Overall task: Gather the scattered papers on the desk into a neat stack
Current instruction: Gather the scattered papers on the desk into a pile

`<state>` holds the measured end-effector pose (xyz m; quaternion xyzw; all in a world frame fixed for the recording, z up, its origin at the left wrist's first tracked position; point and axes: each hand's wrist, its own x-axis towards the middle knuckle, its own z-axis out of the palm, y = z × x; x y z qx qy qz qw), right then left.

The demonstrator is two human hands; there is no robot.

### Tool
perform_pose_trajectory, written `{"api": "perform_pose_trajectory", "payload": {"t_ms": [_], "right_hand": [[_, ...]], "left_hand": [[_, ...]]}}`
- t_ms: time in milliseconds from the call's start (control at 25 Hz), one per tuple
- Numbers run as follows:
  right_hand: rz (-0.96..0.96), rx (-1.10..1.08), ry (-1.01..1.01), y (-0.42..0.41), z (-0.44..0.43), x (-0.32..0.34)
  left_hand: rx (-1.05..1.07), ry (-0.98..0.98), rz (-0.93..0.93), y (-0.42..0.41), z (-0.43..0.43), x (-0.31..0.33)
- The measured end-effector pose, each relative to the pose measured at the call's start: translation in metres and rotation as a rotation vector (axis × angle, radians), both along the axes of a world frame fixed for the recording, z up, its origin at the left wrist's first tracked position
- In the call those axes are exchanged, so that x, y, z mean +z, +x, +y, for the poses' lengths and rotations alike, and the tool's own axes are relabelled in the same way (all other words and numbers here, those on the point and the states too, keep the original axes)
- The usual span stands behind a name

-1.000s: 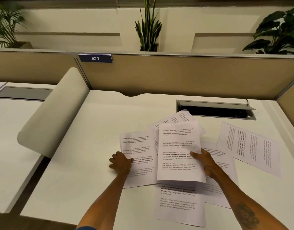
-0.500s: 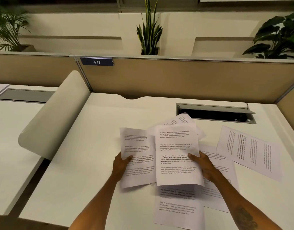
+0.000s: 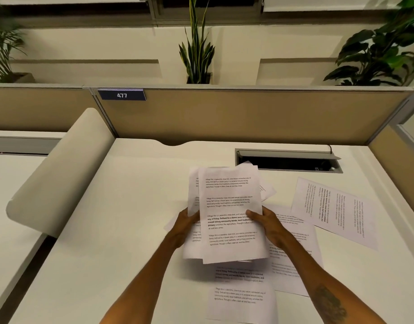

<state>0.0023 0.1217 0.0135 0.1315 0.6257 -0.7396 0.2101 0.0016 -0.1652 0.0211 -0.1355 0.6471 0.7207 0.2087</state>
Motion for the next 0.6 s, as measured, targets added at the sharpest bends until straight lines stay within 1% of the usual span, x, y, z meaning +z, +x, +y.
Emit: {"api": "perform_pose_trajectory", "payload": {"t_ms": [80, 160, 280, 400, 600], "right_hand": [[-0.001, -0.042, -0.009, 0.001, -0.002, 0.000], [0.000, -0.112, 0.014, 0.001, -0.007, -0.001], [0.013, -0.171, 0.024, 0.005, -0.017, -0.001], [0.034, -0.158, 0.054, 0.011, -0.022, 0.000], [0.048, -0.132, 0.131, 0.020, -0.023, 0.000]], "left_hand": [[-0.002, -0.003, -0.011, -0.002, 0.010, 0.002], [0.042, 0.026, -0.056, -0.004, 0.017, 0.003], [0.038, 0.001, -0.009, -0.004, 0.022, 0.000], [-0.035, -0.052, 0.049, -0.002, 0.019, -0.007], [-0.070, -0.081, 0.001, 0.003, 0.020, -0.015]]}}
